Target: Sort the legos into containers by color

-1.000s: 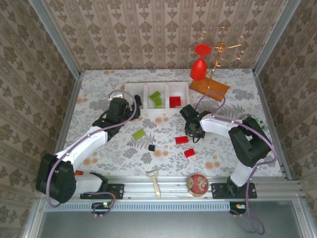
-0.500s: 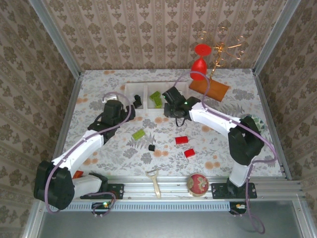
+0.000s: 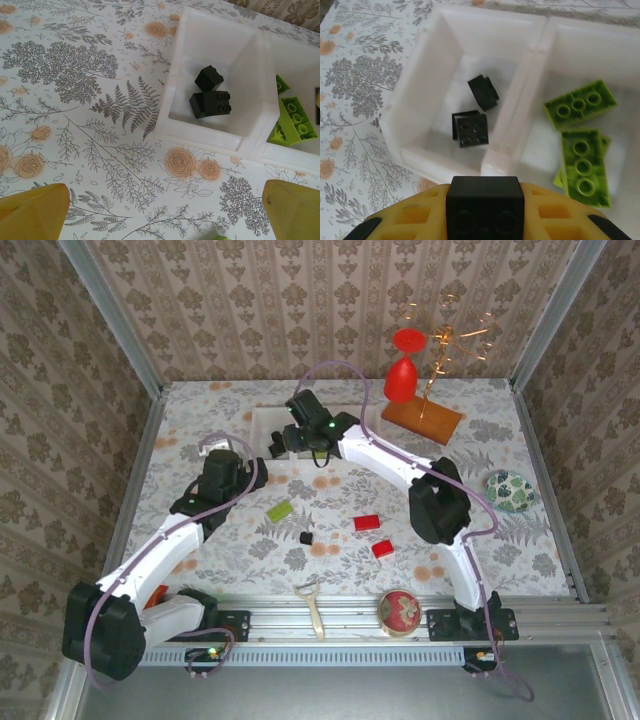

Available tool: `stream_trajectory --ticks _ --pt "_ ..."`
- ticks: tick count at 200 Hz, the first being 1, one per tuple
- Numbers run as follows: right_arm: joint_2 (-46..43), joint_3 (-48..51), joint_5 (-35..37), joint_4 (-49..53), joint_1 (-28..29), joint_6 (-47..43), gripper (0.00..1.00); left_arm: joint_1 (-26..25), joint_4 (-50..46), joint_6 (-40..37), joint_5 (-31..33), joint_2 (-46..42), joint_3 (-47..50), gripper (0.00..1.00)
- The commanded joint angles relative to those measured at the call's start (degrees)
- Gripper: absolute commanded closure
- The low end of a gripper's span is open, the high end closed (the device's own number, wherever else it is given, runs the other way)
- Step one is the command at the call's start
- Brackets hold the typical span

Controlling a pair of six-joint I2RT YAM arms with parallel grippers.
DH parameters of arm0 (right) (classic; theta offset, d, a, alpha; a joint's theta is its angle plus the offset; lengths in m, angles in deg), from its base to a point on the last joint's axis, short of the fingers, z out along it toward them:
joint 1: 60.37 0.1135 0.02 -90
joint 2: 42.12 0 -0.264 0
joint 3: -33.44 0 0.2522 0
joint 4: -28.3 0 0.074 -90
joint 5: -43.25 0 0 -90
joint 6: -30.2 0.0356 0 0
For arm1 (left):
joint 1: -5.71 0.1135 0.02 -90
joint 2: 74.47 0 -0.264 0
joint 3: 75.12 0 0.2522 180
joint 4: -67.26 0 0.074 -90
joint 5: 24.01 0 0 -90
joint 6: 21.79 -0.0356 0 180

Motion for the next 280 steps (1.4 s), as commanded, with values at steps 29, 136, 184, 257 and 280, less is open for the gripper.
stream_trajectory --ticks 29,136,184,257,280 --pt "9.8 -14.4 -2.2 1.4 0.3 -5.2 0.75 0.5 -1.4 1.2 -1.3 -1.4 1.2 0.00" --pt "20.8 -32.2 -2.3 4.0 -0.1 -10.0 0.51 0.5 -1.7 1.0 -3.4 -2.1 1.8 0.00" --pt "20.5 -34.7 -1.4 4.9 -0.5 -11.1 0.38 0.4 -2.2 0.6 -4.4 -2.6 1.8 0.00" --pt "10.2 -25.3 4.2 10.1 -0.6 -7.2 0.38 0.2 -4.0 0.1 -6.6 -4.6 2.0 0.00" --pt "3.0 -15.1 6.8 10.2 -0.6 -3.3 0.37 0.0 -5.0 0.0 -6.9 -4.9 1.8 0.00"
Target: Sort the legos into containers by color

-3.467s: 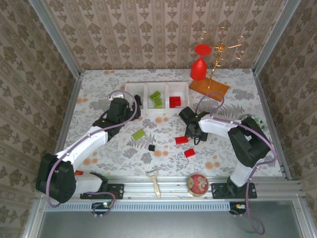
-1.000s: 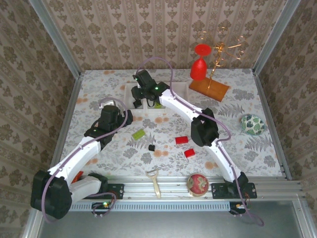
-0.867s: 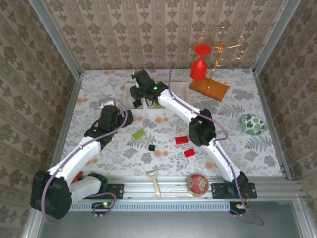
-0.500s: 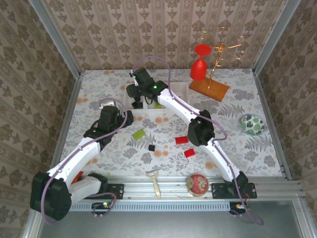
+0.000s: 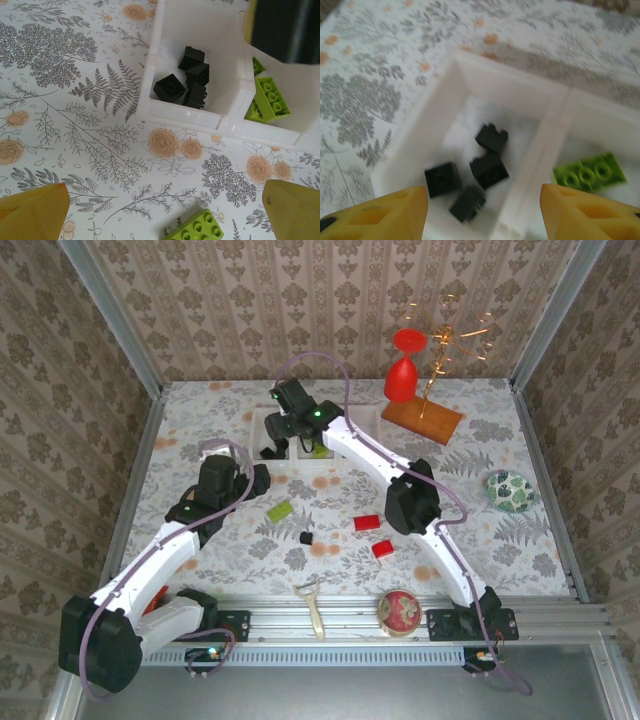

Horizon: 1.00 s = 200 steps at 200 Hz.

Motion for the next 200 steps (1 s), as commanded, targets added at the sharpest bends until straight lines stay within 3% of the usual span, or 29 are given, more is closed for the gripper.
stream_trajectory --ticks 1,47,111,149,163,200 --pt "-10.3 7.2 4.4 2.2 -0.2 4.7 0.37 0.0 -2.9 -0.2 -1.2 -1.1 0.2 0.00" --pt "-28.8 33.9 8.6 1.2 -0.2 14.1 0.35 -0.2 -3.9 -0.2 -2.4 -1.8 0.2 0.00" --pt "-50.8 64.4 13.6 9.8 -0.1 30.1 0.28 -1.3 -4.0 -0.6 -4.0 -0.9 0.1 0.00" --pt "-59.9 75.2 13.7 13.3 0.0 38.6 0.25 -1.4 -3.5 -0.6 -4.8 1.2 -0.8 0.00" --pt "-62.6 77.6 13.2 14.1 0.3 41.2 0.22 -3.5 -3.4 -0.8 -5.0 2.2 -1.4 0.00" --pt "-63.5 81.4 11.6 16.3 1.4 46.7 0.14 -4.6 -2.5 -0.6 -5.1 4.3 -2.0 0.00"
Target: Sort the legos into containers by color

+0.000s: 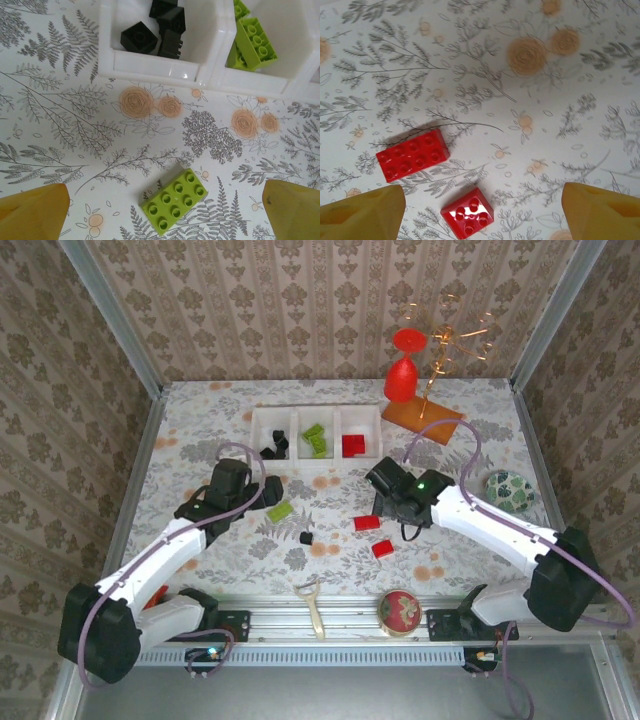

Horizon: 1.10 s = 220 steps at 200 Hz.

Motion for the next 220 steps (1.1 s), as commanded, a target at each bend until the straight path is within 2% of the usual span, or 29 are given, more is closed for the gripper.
stream_trajectory --ticks 1,55,111,180,220 --pt "-0.3 1.9 0.3 3.0 1.1 7.2 0.14 -0.4 0.4 -0.6 -0.8 1.0 -1.9 0.00" --pt "2.0 5.8 -6.9 -3.2 3.4 13.6 0.13 -0.6 0.4 -0.7 -0.6 1.9 -2.3 0.00" --pt "9.3 7.7 -12.3 -7.2 4.3 16.4 0.18 -0.6 0.4 -0.7 -0.5 2.3 -1.9 0.00" --pt "10.5 9.6 -13.8 -7.6 4.7 17.4 0.19 -0.5 1.3 -0.3 -0.6 2.4 -1.2 0.00" --pt "12.1 9.0 -12.5 -7.8 4.7 17.1 0.19 -0.5 1.4 -0.1 -1.1 2.1 -0.9 0.00"
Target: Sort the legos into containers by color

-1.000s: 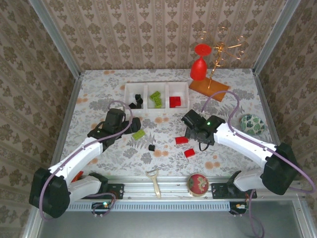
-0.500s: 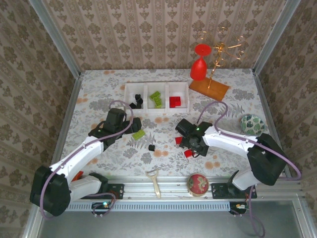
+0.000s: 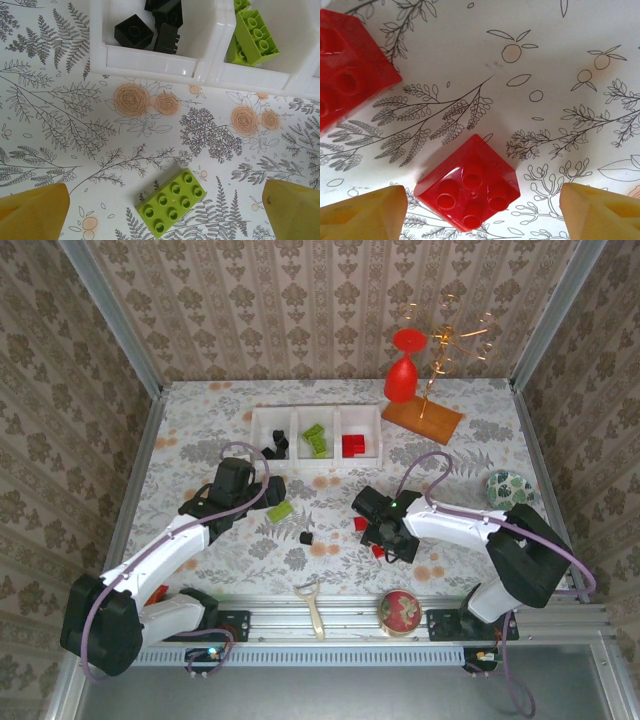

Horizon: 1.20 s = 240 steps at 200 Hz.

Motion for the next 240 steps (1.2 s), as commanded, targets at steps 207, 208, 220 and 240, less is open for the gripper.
stream_trajectory --ticks 207,208,220,240 --pt "-0.4 1.6 -0.2 4.2 0.2 -0.5 0.27 0.4 1.1 0.3 -0.5 0.8 0.0 0.00" --pt "-0.4 1.6 -0.2 4.2 0.2 -0.5 0.27 0.4 1.1 0.3 -0.5 0.8 0.0 0.00" --pt "-0.4 1.6 -0.2 4.0 0.2 -0.5 0.28 0.5 1.2 0.4 -0.6 0.9 0.0 0.00" --pt "-0.5 1.6 -0.1 3.8 0.3 -0.3 0.30 0.5 1.2 0.4 -0.7 1.0 0.0 0.00"
